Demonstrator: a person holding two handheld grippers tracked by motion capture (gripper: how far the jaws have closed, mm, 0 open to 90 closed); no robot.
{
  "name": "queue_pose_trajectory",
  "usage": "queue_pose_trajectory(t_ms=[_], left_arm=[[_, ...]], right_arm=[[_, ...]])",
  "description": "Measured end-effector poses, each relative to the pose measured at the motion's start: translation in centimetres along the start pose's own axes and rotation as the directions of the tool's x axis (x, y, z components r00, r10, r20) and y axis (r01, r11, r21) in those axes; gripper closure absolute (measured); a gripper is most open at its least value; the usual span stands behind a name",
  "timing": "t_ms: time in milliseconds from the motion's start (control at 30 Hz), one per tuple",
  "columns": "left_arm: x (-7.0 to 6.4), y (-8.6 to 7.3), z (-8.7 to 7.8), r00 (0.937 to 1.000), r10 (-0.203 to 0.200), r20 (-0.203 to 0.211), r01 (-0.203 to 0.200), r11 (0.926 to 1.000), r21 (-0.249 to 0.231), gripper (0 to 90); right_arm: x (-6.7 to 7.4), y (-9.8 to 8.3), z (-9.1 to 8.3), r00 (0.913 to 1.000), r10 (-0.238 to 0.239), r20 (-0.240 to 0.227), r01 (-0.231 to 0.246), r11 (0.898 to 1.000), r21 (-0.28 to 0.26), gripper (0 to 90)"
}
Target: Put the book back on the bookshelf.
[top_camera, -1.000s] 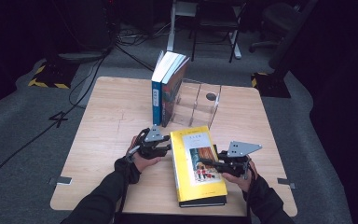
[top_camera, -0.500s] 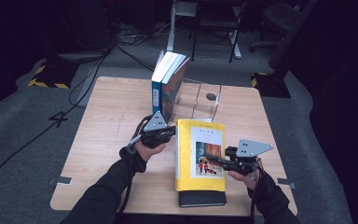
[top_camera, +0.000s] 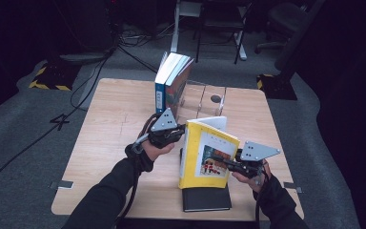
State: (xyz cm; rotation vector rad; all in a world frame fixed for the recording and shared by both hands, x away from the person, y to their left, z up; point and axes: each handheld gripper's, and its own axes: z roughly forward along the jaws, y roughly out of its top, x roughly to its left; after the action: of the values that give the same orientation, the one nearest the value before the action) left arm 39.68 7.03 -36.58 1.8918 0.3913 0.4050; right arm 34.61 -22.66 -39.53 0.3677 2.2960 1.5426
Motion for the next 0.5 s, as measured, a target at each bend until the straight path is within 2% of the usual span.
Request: queue_pose_trajectory(t_ms=[133, 333, 367, 433, 500], left_arm=[[-0.6, 0.3, -0.6, 0.9999, 0.014, -0.008, -0.014, 0.9999, -0.005, 87.6], [-1.4, -0.2, -1.6, 0.9999, 0.009, -0.009, -0.009, 0.9993, -0.037, 85.4], [-1.6, -0.3, -2.0, 1.0, 0.005, -0.002, -0.006, 0.9988, -0.048, 84.8], [-2.1, -0.4, -2.3, 0.9995, 0.027, -0.017, -0.028, 0.9986, -0.045, 82.0], [-2.2, -0.4, -2.5, 0.9993, 0.03, -0.021, -0.031, 0.9986, -0.043, 80.3]], right_arm=[[0.1, 0.2, -0.3, 0.9993, -0.031, 0.021, 0.031, 0.999, -0.006, 86.2], [1.3, 0.4, -0.6, 0.9963, -0.083, 0.025, 0.083, 0.996, -0.013, 86.9], [1.4, 0.4, -0.6, 0.9961, -0.086, 0.021, 0.086, 0.996, -0.02, 87.0], [1.7, 0.3, -0.8, 0.9963, -0.084, 0.018, 0.085, 0.996, -0.028, 87.1], [1.9, 0.3, -0.9, 0.9964, -0.083, 0.016, 0.084, 0.996, -0.034, 87.2]])
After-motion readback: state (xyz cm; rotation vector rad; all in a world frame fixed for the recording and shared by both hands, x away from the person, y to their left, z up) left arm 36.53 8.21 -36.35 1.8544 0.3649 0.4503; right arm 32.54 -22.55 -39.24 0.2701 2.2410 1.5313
